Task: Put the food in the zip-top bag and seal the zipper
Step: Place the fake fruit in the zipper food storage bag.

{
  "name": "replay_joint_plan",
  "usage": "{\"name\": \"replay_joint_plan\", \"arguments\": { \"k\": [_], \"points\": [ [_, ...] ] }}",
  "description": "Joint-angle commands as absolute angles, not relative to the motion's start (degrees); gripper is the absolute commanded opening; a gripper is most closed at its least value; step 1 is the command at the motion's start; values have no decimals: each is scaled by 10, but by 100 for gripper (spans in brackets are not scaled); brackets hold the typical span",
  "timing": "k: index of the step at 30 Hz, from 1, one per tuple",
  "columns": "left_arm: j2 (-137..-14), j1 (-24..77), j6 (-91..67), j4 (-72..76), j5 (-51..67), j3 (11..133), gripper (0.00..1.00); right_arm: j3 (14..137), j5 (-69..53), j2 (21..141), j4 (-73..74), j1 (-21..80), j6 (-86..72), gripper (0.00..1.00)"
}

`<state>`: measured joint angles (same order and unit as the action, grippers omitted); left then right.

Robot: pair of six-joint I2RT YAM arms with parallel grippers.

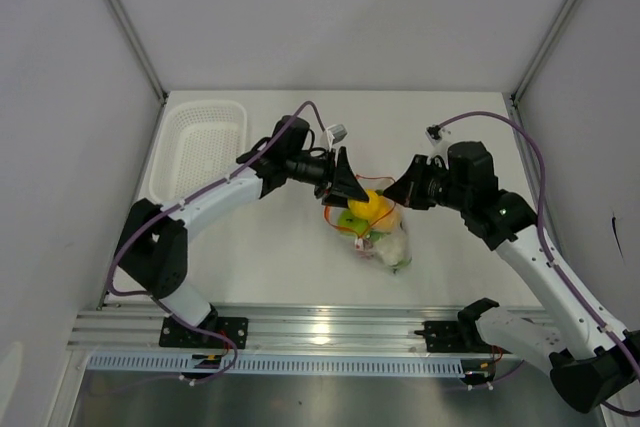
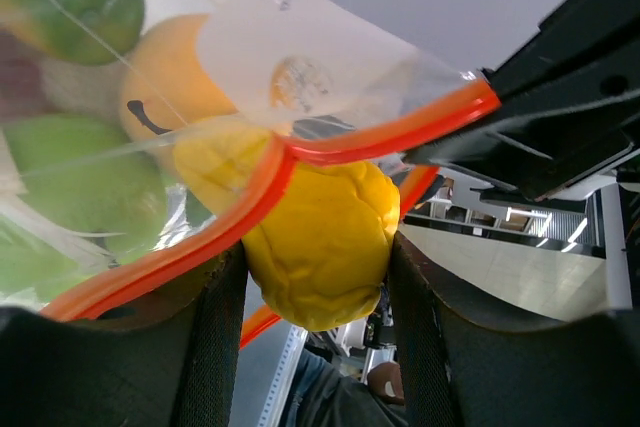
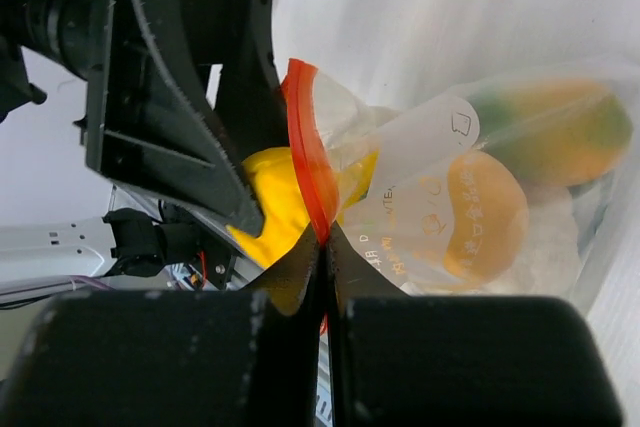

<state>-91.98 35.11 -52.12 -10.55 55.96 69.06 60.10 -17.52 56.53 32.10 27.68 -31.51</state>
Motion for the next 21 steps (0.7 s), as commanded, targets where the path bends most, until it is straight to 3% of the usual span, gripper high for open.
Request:
{"name": "replay_joint_plan", "arguments": {
  "k": [1, 9, 12, 13, 14, 21],
  "points": [
    [-939, 349, -528, -80, 574, 718, 45, 612, -192, 547, 307, 279, -318, 0],
    [-976, 345, -516, -84, 560, 727, 56, 617, -208, 541, 301, 279, -327, 0],
    [-977, 346, -512, -89, 552, 721, 69, 621, -207, 544, 302, 279, -328, 0],
    [-976, 346, -502, -96, 548, 722, 89, 622, -207, 546, 303, 279, -328, 0],
    [-970, 346, -494, -113, 541, 723, 99, 623, -206, 547, 303, 280, -328, 0],
    [-903, 346, -399, -226, 462, 747, 99, 630, -200, 552, 309, 279, -323, 0]
  ]
}}
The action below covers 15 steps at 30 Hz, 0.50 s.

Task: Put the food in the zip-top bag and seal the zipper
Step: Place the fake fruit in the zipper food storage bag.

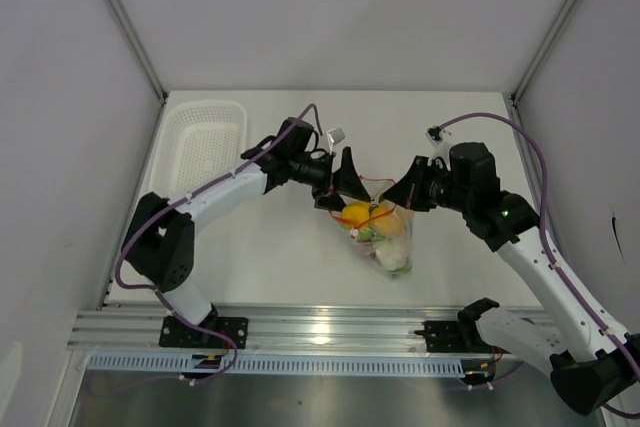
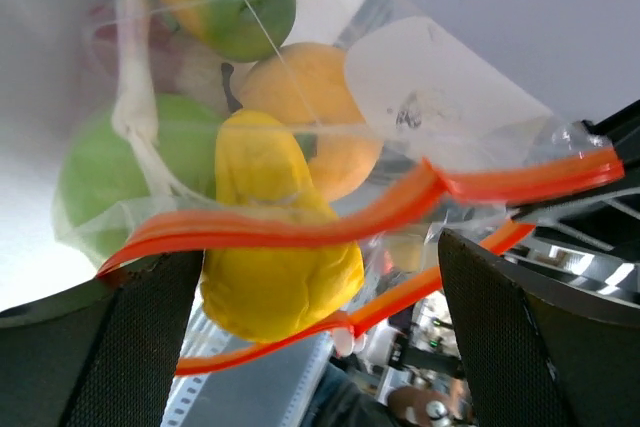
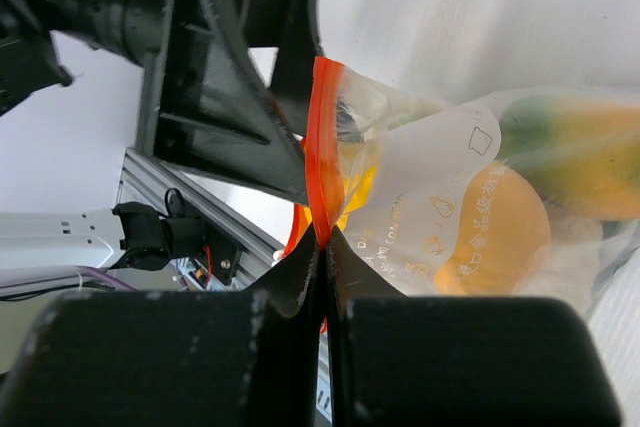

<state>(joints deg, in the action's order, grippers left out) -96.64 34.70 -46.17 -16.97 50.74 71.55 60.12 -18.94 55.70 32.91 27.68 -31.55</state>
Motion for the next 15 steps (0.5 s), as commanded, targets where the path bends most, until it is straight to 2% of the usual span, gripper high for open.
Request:
{"name": "replay_joint_plan", "arguments": {
  "k": [1, 10, 15],
  "points": [
    [-890, 346, -390, -235, 453, 748, 100, 631, -200, 551, 310, 279, -323, 0],
    [-776, 345, -301, -355, 297, 735, 99, 632, -203, 547, 312, 279, -325, 0],
    [-751, 345, -298, -335, 258, 661, 99, 636, -205, 542, 315, 279, -329, 0]
  ]
}}
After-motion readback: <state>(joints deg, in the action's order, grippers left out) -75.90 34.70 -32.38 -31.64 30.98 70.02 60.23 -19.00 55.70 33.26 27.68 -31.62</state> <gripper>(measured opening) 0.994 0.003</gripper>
